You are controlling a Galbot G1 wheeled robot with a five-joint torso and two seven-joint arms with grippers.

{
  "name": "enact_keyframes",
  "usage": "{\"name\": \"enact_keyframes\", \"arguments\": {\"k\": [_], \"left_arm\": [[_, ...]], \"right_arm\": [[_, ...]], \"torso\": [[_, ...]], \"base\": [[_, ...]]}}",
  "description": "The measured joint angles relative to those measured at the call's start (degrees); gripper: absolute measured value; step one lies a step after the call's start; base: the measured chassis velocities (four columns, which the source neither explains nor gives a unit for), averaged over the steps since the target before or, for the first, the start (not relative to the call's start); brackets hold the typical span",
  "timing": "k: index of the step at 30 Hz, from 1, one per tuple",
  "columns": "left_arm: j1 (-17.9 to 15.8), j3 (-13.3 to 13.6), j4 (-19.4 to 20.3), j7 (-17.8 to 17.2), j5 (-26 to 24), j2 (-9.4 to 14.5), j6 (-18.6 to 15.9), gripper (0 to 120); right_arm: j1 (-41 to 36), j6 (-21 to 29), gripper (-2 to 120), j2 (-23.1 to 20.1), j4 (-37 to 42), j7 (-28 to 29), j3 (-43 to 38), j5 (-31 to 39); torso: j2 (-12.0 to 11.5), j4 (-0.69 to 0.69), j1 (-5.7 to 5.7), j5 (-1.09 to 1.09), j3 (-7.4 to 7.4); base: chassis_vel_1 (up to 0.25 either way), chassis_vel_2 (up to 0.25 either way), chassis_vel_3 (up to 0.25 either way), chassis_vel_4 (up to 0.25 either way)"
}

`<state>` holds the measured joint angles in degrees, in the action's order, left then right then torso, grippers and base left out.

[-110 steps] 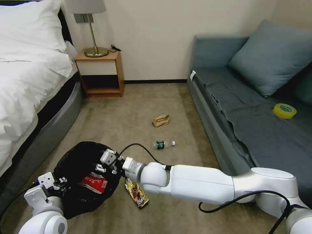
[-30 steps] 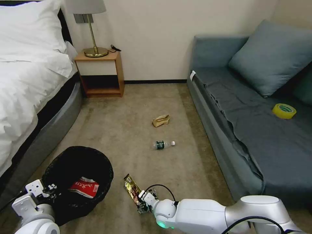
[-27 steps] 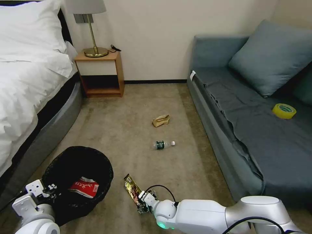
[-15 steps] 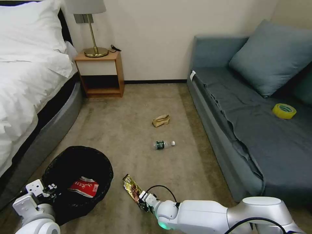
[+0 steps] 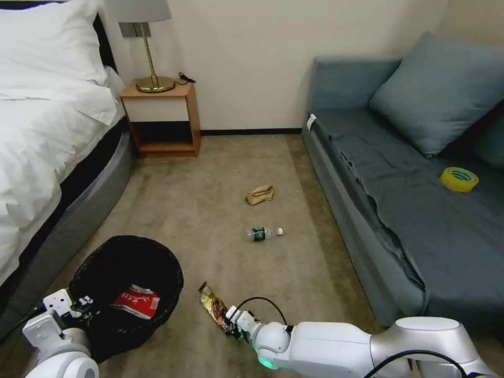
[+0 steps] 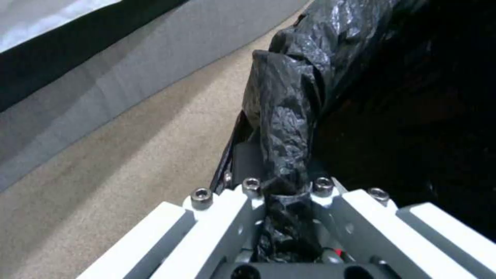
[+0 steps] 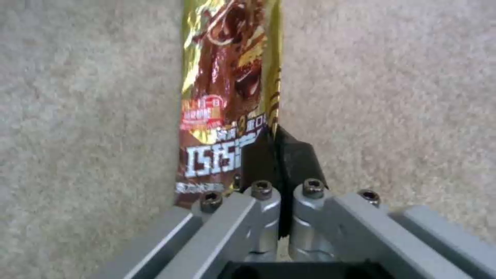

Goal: Pick up the trash bin, then pick up the garbage on the floor and place it into the trash bin.

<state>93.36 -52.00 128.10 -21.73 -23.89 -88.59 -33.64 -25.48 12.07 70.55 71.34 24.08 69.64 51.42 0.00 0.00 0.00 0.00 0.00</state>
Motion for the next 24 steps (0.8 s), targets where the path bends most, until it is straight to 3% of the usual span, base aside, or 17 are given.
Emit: {"name": "enact_keyframes", "arguments": {"k": [8,14,18,24], "left_arm": [[-0.36,-0.16,0.26,0.02,-0.15,0.28,-0.19,2],[-0.35,-0.32,0.76,0.02,-0.38,0.54,-0.5,2],[-0.55,-0.37,0.69,0.01,-0.44,0.72,-0.59,2],[-0.8,0.11,0.17,-0.01,-0.34,0.7,-0.72,2]], "right_arm": [[2.12,-0.05,0,-4.4,5.91,1.89,-2.33,0.39],[4.02,0.44,0,-10.81,10.46,2.75,-7.11,0.08],[6.51,1.36,0,-15.99,19.81,2.96,-13.99,0.7],[8.25,2.8,0,-18.37,29.85,3.25,-20.49,2.13]], "torso": [[0.0,-0.01,0.0,0.01,0.0],[0.0,0.01,0.0,0.01,0.0],[0.0,0.01,0.0,0.0,0.0],[0.0,0.01,0.0,0.0,-0.01]], "base": [[0.0,0.0,0.0,0.0],[0.0,0.0,0.0,0.0],[0.0,0.0,0.0,0.0],[0.0,0.0,0.0,0.0]]}}
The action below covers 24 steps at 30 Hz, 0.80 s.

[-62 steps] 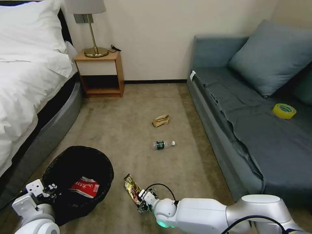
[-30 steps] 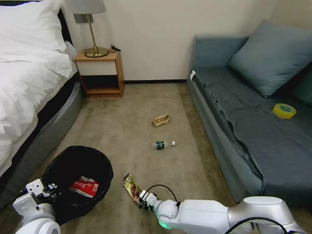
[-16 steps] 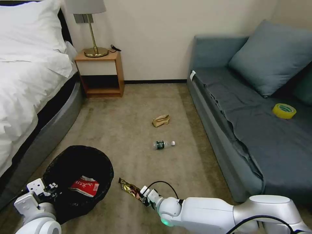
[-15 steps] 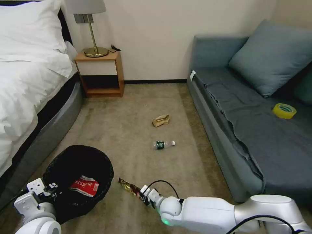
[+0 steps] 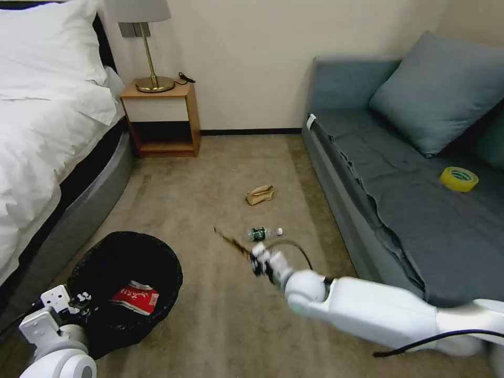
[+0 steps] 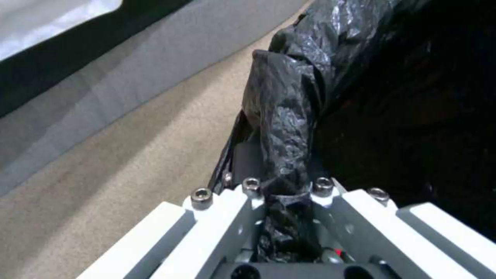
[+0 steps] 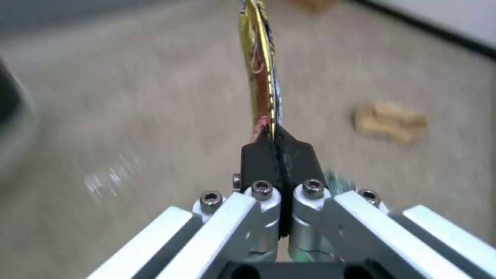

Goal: Pick up the trash bin, then pick up the garbage on the floor and place it into the trash bin.

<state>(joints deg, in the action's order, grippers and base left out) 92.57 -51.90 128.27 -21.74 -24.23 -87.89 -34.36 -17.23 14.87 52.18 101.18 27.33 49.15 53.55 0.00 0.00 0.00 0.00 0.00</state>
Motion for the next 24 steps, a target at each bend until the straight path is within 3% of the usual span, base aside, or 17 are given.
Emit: {"name": "enact_keyframes", "arguments": {"k": [4,11,21,24], "left_arm": [[-0.18,0.43,-0.26,0.0,0.14,-0.14,-0.04,2],[-0.29,0.86,-0.33,0.0,0.31,-0.64,-0.19,2],[-0.52,1.26,0.05,-0.01,0.79,-1.24,-0.51,2],[-0.51,1.41,0.45,-0.01,0.91,-1.43,-0.59,2]], "right_arm": [[1.25,1.34,0,0.8,5.43,1.71,-1.54,2.94],[3.48,2.05,0,6.31,11.16,5.24,3.96,8.15],[4.63,1.74,0,17.23,9.1,6.95,11.46,9.45],[4.65,1.59,0,18.81,7.44,7.02,12.65,8.65]], "torso": [[0.0,0.0,0.0,0.0,0.0],[0.0,-0.01,0.0,-0.01,0.0],[0.0,-0.01,0.0,-0.01,0.0],[0.0,-0.01,0.0,-0.01,0.0]], "base": [[0.0,0.0,0.0,0.0],[0.0,0.0,0.0,0.0],[0.0,0.0,0.0,0.0],[0.0,0.0,0.0,0.0]]}}
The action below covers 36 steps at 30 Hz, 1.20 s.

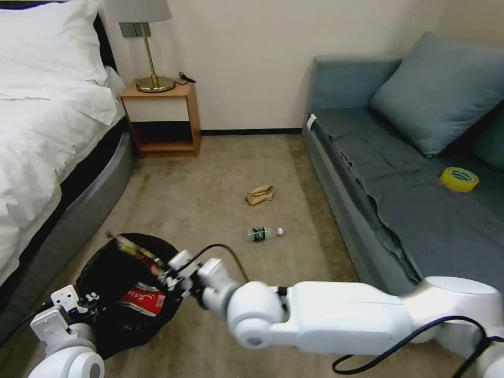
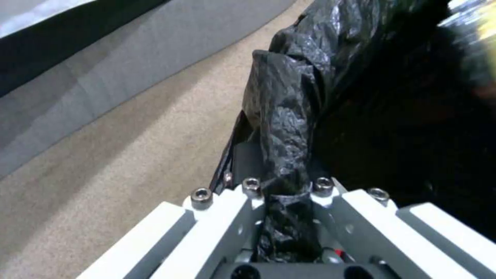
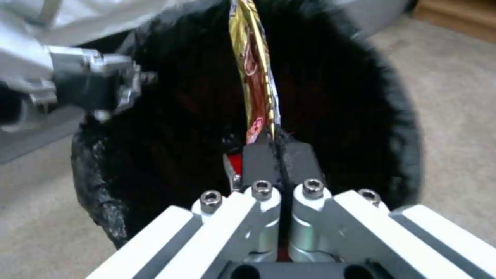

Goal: Pick up the trash bin, then pick up the garbage on the floor and place it into the trash bin.

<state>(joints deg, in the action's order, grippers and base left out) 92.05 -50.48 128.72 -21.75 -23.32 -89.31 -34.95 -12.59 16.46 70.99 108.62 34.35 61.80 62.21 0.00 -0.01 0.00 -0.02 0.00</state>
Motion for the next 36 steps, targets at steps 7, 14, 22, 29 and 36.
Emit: {"name": "enact_keyframes", "arguments": {"k": [7,14,22,29,36], "left_arm": [[0.3,0.2,0.87,0.0,0.27,-0.32,-0.11,2],[0.46,0.3,1.21,0.0,0.41,-0.43,-0.12,2],[0.73,0.27,1.5,0.16,0.31,-0.43,0.16,2],[1.58,0.18,1.97,1.42,-0.4,0.16,1.33,2],[2.4,-0.18,2.08,2.33,-0.69,1.03,2.67,2]], "right_arm": [[-0.65,0.62,10,0.94,-0.93,0.73,0.57,-0.97],[-0.65,0.78,32,-0.34,-0.12,0.86,-0.06,-1.29],[-1.32,0.59,60,-6.63,1.89,-0.34,-9.34,-4.92],[-10.78,-3.09,87,-17.91,5.02,-7.77,-30.29,-17.55],[-30.09,-4.51,100,-25.09,15.48,-9.44,-53.65,-25.47]], "torso": [[0.0,0.01,0.0,0.01,0.0],[0.0,0.01,0.0,0.01,0.0],[0.0,0.0,0.0,0.02,0.0],[0.0,0.01,0.0,0.04,0.0],[0.0,0.03,0.0,0.04,0.0]], "base": [[0.0,0.0,0.0,0.0],[0.0,0.0,0.0,0.0],[0.0,0.0,0.0,0.0],[0.0,0.0,0.0,0.0],[0.0,0.0,0.0,0.0]]}}
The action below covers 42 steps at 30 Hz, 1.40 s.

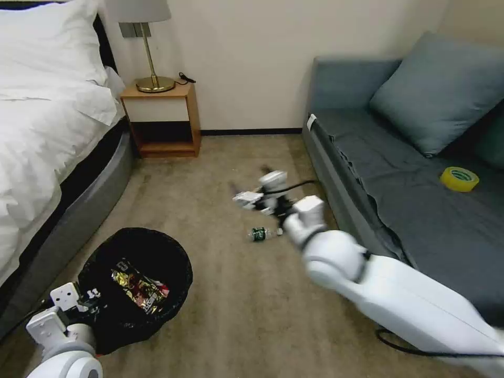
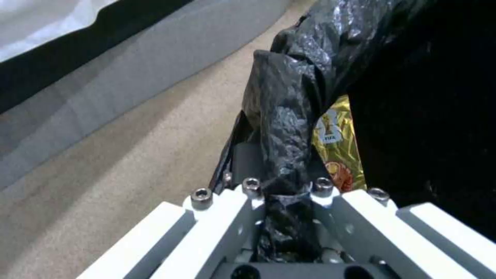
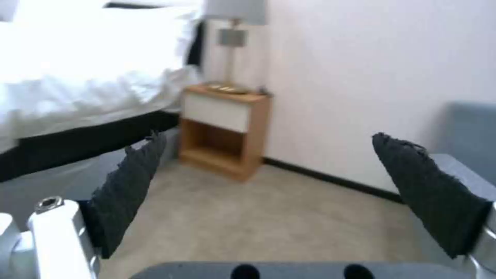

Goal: Pick up the trash bin, then pick up the garbage on the floor and place it into the trash bin.

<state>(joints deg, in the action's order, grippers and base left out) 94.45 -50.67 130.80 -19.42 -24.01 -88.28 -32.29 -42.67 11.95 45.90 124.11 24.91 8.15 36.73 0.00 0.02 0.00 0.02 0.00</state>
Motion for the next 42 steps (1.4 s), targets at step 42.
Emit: {"name": "enact_keyframes", "arguments": {"k": [42], "left_arm": [[-0.66,-0.07,-0.33,1.05,0.44,-0.56,1.93,2]], "right_arm": [[-46.98,-14.01,100,28.57,7.75,-4.85,-22.88,-34.56]], "torso": [[0.0,-0.02,0.0,-0.02,0.01]], "base": [[-0.027,0.027,0.033,-0.027]]}}
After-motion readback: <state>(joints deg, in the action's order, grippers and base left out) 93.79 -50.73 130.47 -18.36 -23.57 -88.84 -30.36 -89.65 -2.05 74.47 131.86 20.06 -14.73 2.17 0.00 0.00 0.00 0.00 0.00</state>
